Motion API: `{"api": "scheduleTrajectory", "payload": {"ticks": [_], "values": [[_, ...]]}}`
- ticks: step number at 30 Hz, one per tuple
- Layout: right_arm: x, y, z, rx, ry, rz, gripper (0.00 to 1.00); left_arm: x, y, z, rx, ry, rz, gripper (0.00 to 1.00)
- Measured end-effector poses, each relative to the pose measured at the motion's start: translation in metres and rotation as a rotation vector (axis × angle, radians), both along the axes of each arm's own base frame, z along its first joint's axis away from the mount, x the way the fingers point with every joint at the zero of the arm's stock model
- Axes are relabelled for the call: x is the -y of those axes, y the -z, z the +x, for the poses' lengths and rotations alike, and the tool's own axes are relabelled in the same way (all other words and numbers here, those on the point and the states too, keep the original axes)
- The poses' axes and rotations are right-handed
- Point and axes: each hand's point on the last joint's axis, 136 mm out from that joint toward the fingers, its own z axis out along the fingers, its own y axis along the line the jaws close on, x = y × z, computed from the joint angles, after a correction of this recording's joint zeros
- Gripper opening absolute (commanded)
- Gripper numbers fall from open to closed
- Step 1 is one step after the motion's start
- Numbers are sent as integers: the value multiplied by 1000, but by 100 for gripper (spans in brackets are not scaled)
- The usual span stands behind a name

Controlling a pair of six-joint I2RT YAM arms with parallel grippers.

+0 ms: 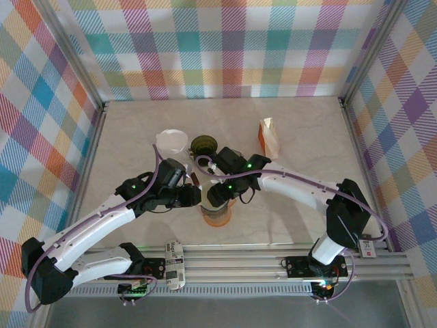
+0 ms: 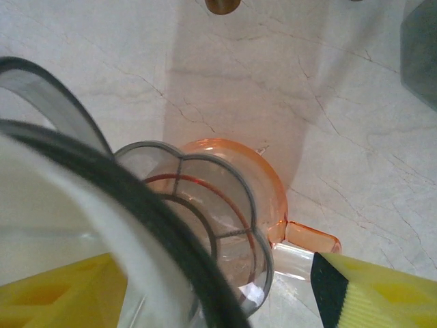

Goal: Place the coffee filter in the dripper

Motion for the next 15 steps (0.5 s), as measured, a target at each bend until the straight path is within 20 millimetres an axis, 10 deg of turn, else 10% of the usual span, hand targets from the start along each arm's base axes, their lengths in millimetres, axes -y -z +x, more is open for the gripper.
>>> {"api": "scheduleTrajectory", "payload": {"ticks": [15], "values": [[4,12,0,0,6,-36,73,2,-2,2,18,-37,-52,56]]}}
